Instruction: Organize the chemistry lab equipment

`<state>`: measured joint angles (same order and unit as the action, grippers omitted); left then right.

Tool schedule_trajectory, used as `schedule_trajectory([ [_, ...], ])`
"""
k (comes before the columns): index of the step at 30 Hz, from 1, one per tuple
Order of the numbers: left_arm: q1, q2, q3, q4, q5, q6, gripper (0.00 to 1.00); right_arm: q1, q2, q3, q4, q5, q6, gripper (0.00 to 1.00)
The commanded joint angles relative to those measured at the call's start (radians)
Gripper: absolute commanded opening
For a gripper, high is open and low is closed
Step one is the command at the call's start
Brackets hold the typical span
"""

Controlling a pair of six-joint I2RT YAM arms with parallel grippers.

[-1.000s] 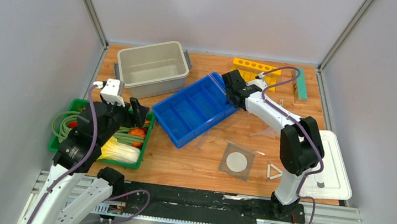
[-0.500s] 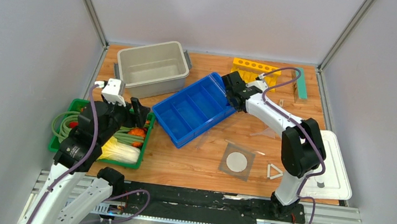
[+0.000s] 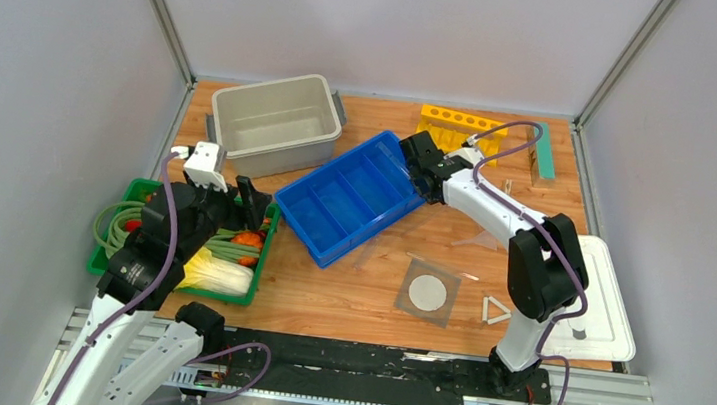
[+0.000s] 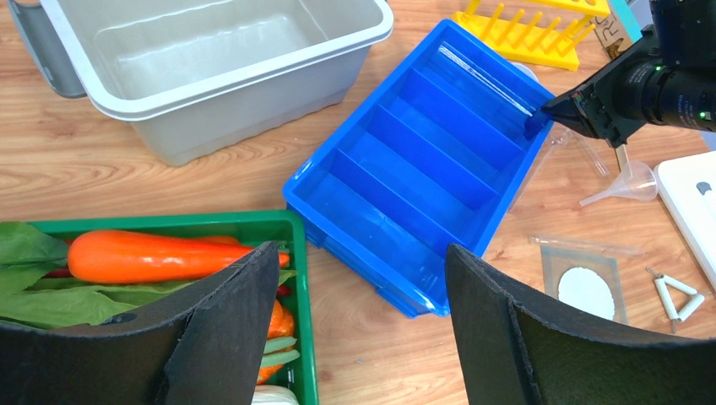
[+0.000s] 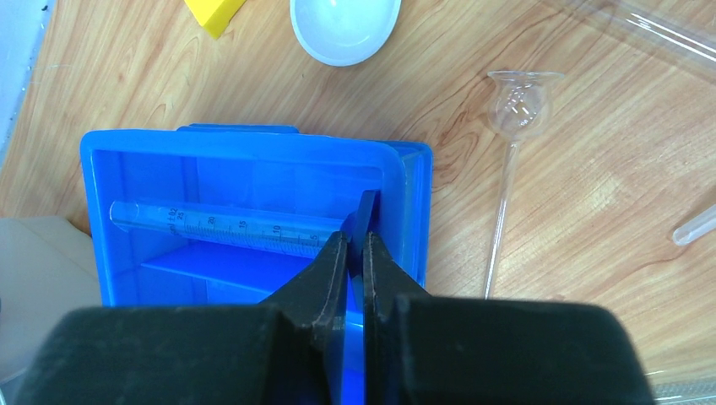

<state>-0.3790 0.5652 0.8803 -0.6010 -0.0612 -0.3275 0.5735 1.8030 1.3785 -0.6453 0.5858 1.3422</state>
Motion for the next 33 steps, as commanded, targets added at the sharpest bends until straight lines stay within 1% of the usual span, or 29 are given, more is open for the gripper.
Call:
schedule_trajectory([
  [1,0.003,0.005,0.022,0.035,0.0,-0.005,0.79,0.005,0.007,0.007,-0.002,0.036,0.005,0.09],
  [5,0.005,0.007,0.022,0.035,0.0,-0.005,0.79,0.005,0.009,0.005,0.013,0.039,-0.002,0.11],
  [15,0.005,0.004,0.022,0.033,-0.006,-0.004,0.79,0.005,0.068,0.062,-0.025,0.032,0.008,0.13],
  [19,0.005,0.005,0.022,0.032,-0.006,-0.004,0.79,0.005,0.068,0.074,-0.024,0.039,-0.005,0.24],
  [22,0.003,0.002,0.022,0.032,-0.008,-0.004,0.79,0.005,0.05,0.091,-0.027,0.046,-0.034,0.3],
  [25,0.003,0.004,0.023,0.033,-0.008,-0.005,0.79,0.005,0.013,0.105,-0.019,0.036,-0.093,0.34],
  [29,0.003,0.001,0.022,0.03,-0.009,-0.005,0.79,0.003,-0.063,0.106,-0.007,0.008,-0.188,0.36],
  [33,0.003,-0.002,0.023,0.029,-0.014,-0.004,0.79,-0.011,-0.14,0.062,0.021,-0.067,-0.395,0.4],
])
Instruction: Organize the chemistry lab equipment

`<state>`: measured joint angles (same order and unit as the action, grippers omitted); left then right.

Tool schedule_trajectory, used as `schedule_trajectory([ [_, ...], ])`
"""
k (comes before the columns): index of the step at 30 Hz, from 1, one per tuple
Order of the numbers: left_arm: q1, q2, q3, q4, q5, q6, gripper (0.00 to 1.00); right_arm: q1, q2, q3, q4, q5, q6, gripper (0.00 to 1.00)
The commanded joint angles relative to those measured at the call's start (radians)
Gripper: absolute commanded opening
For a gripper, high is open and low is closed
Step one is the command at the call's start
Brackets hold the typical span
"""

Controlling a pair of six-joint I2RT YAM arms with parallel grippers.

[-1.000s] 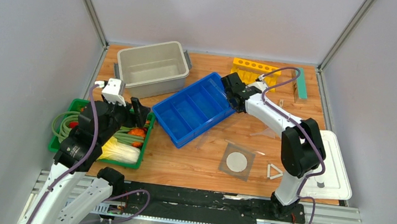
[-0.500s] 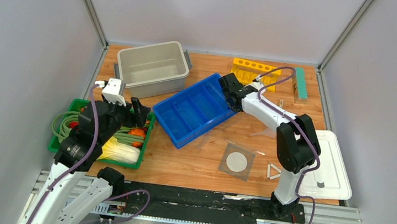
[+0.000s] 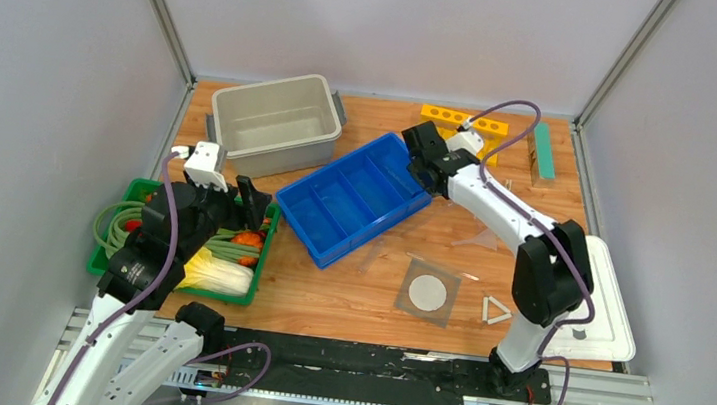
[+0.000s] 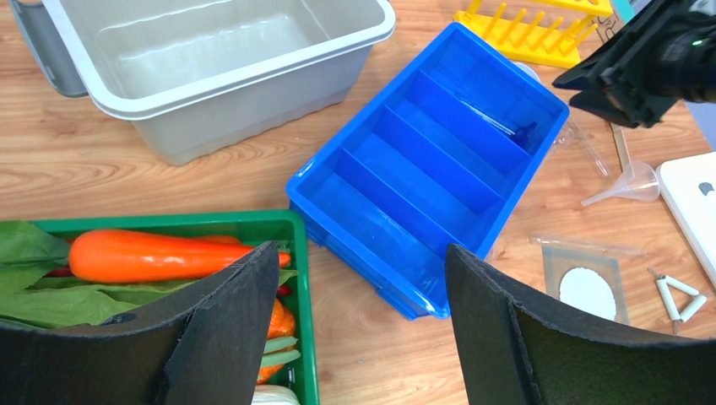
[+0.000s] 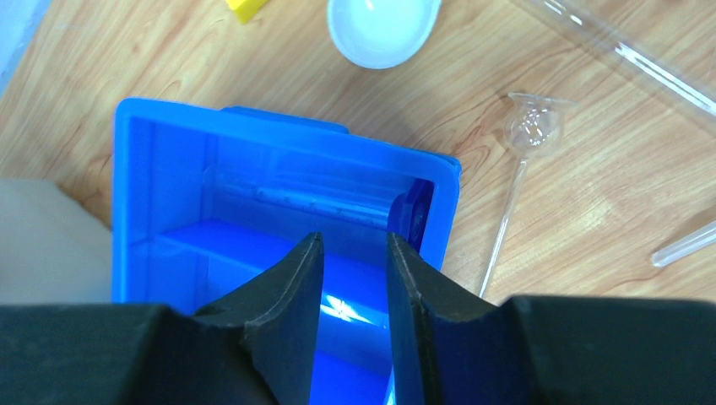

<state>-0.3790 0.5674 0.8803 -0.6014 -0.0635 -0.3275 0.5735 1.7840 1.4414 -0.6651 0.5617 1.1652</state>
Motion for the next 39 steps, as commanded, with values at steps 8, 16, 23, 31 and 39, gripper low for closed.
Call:
schedule_trajectory([
  [8,0.003,-0.011,0.02,0.037,0.004,-0.005,0.79,-0.194,-0.241,-0.205,0.148,-0.362,-0.634,0.5],
  [16,0.003,-0.006,0.019,0.037,0.01,-0.005,0.79,-0.343,-0.091,-0.096,0.042,-0.597,-0.824,0.65],
  [23,0.003,-0.003,0.019,0.035,0.008,-0.005,0.79,-0.397,0.078,0.045,-0.008,-0.683,-0.886,0.67],
  [31,0.003,0.003,0.02,0.037,0.005,-0.005,0.8,-0.42,0.176,0.09,-0.027,-0.706,-0.93,0.57],
  [39,0.003,0.011,0.02,0.037,0.005,-0.005,0.79,-0.445,0.199,0.065,-0.005,-0.74,-0.955,0.51],
])
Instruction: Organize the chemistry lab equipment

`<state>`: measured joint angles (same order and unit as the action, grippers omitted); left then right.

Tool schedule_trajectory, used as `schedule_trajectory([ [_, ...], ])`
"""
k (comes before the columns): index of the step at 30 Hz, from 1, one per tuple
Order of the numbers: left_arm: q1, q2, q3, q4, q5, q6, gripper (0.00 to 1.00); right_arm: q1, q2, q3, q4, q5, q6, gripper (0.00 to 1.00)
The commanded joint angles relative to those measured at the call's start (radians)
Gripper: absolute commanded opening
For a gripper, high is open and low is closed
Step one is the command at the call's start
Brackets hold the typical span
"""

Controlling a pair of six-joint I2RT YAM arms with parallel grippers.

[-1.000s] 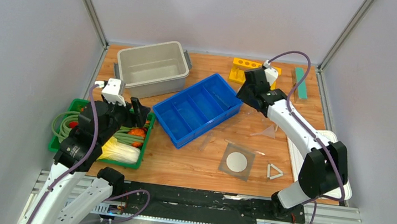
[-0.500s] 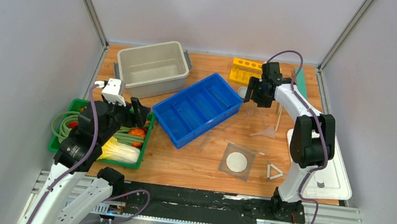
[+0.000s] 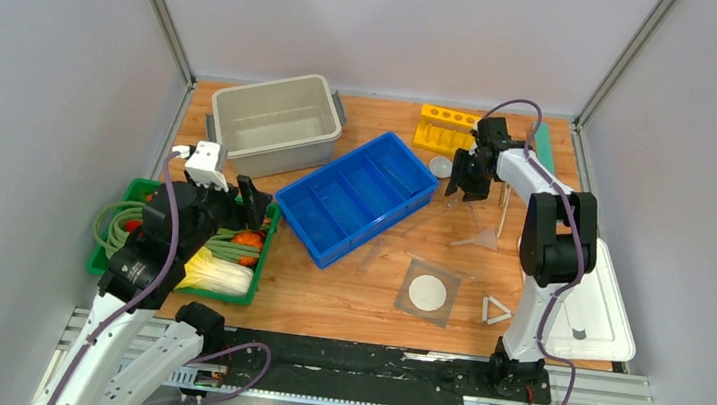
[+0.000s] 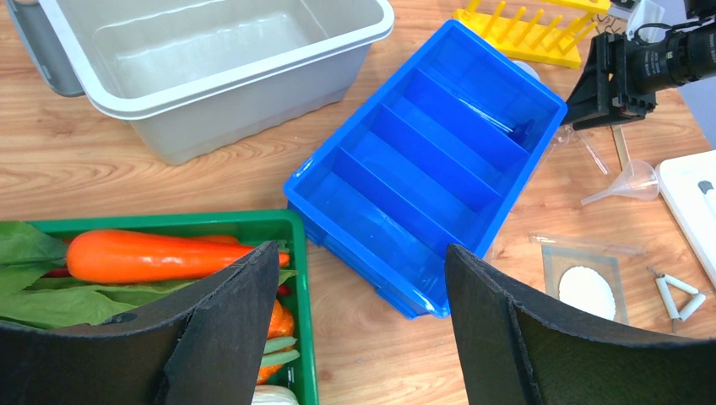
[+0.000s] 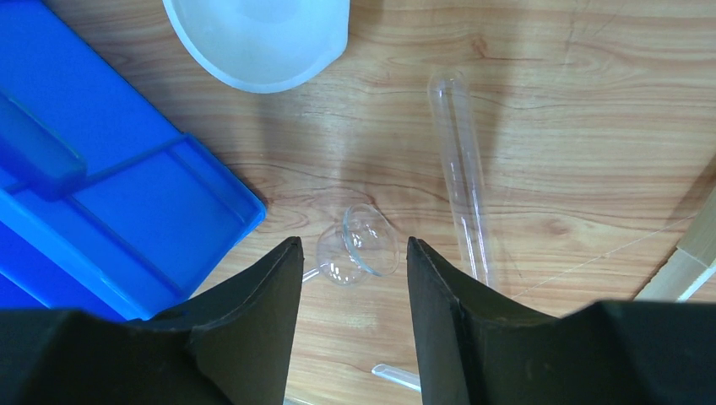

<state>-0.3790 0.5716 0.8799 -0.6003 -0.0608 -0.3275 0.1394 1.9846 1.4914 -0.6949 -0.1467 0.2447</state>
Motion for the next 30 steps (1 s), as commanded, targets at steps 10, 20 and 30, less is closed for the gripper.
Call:
schedule_trajectory([
  [10,0.005,0.008,0.021,0.034,0.001,-0.005,0.8,-0.027,0.028,0.007,0.047,-0.093,-0.077,0.47],
  [20,0.005,0.01,0.021,0.034,0.001,-0.005,0.8,-0.044,0.057,0.001,0.058,-0.136,-0.101,0.39],
  [30,0.003,0.017,0.019,0.034,0.004,-0.007,0.79,-0.098,0.002,-0.094,0.115,-0.228,-0.051,0.18],
])
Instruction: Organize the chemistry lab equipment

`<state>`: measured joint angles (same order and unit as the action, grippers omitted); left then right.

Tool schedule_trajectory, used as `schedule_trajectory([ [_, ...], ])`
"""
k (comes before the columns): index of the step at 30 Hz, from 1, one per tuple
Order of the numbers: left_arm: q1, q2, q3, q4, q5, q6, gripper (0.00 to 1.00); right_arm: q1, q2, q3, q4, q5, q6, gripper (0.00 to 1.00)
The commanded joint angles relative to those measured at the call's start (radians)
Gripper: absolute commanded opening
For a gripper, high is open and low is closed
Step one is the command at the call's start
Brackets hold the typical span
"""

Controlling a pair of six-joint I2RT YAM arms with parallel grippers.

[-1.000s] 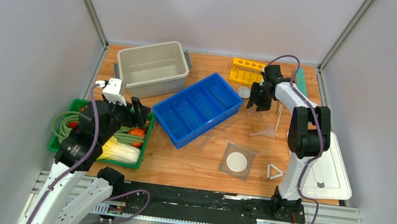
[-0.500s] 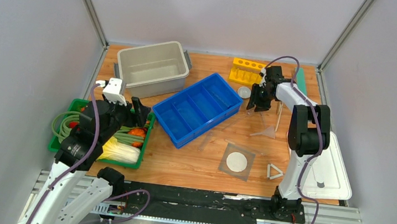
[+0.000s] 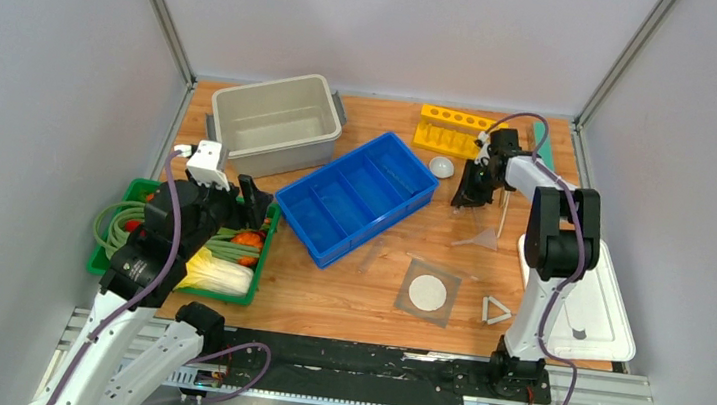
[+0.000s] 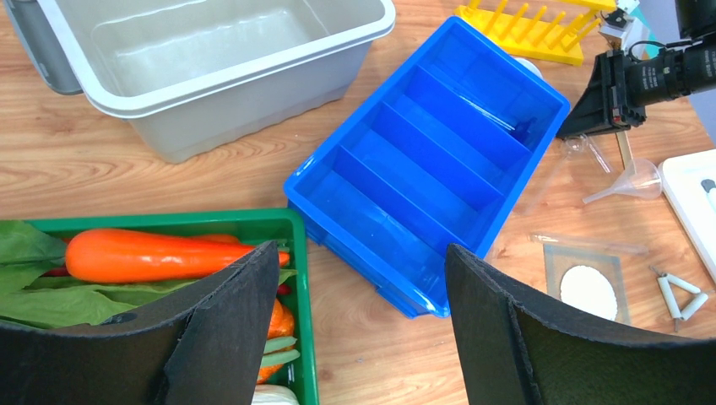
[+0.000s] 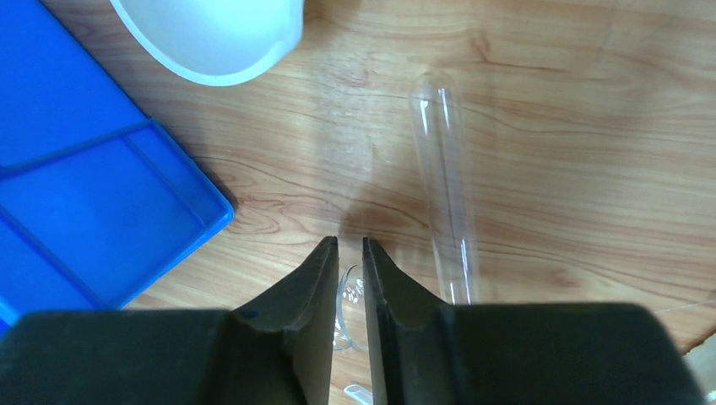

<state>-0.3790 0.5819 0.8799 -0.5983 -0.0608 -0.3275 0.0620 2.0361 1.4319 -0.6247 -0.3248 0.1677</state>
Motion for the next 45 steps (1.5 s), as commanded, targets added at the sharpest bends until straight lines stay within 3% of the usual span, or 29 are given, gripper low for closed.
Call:
schedule_trajectory([
  [1,0.003,0.006,0.019,0.034,0.006,-0.007,0.79,-0.021,-0.054,-0.037,0.045,-0.051,0.03,0.17],
  [8,0.005,0.01,0.019,0.035,0.01,-0.008,0.79,-0.024,-0.077,-0.031,0.013,-0.039,0.067,0.04],
  [23,0.003,0.006,0.018,0.035,0.013,-0.008,0.79,-0.044,-0.273,-0.1,-0.087,0.079,0.305,0.04],
  [30,0.005,-0.001,0.018,0.035,0.019,-0.012,0.8,-0.03,-0.457,-0.218,0.051,0.027,0.579,0.05],
  [36,0.003,-0.011,0.018,0.038,0.021,-0.012,0.79,0.054,-0.517,-0.284,0.195,0.122,0.854,0.05],
  [45,0.003,-0.017,0.021,0.034,0.021,-0.01,0.79,0.289,-0.39,-0.154,0.212,0.325,1.121,0.05],
])
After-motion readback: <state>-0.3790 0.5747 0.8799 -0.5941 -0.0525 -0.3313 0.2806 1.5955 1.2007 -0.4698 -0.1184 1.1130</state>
